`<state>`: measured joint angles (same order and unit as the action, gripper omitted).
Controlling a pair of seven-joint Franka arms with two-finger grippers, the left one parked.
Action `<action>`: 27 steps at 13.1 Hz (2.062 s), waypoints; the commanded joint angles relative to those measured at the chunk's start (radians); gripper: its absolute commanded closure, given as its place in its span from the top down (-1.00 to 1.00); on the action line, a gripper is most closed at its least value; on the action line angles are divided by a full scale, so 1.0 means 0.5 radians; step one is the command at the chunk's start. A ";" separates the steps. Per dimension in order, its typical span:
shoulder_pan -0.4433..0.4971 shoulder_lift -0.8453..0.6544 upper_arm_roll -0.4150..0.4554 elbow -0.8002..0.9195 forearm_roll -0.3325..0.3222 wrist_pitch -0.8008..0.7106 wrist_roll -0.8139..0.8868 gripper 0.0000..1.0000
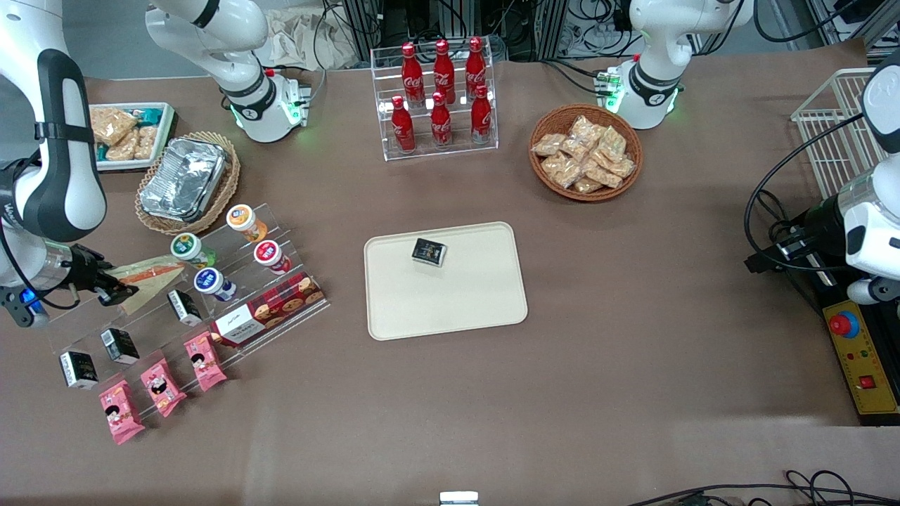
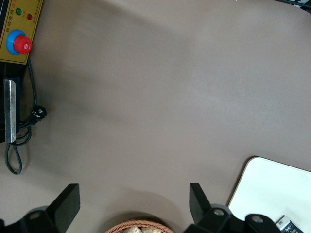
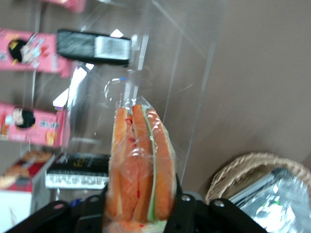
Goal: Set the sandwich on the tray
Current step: 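Lift the sandwich out of the acrylic rack with the right gripper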
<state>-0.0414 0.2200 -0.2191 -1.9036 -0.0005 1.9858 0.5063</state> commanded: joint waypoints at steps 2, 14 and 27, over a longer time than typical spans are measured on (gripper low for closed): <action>-0.021 -0.032 -0.004 -0.006 0.212 -0.020 -0.338 -1.00; -0.009 -0.047 -0.004 0.763 0.228 -0.884 -0.546 -1.00; 0.070 -0.045 0.858 0.902 0.237 -0.876 1.048 -1.00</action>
<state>-0.0123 0.1803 0.1794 -1.4703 0.1045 1.5362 0.9337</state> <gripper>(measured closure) 0.797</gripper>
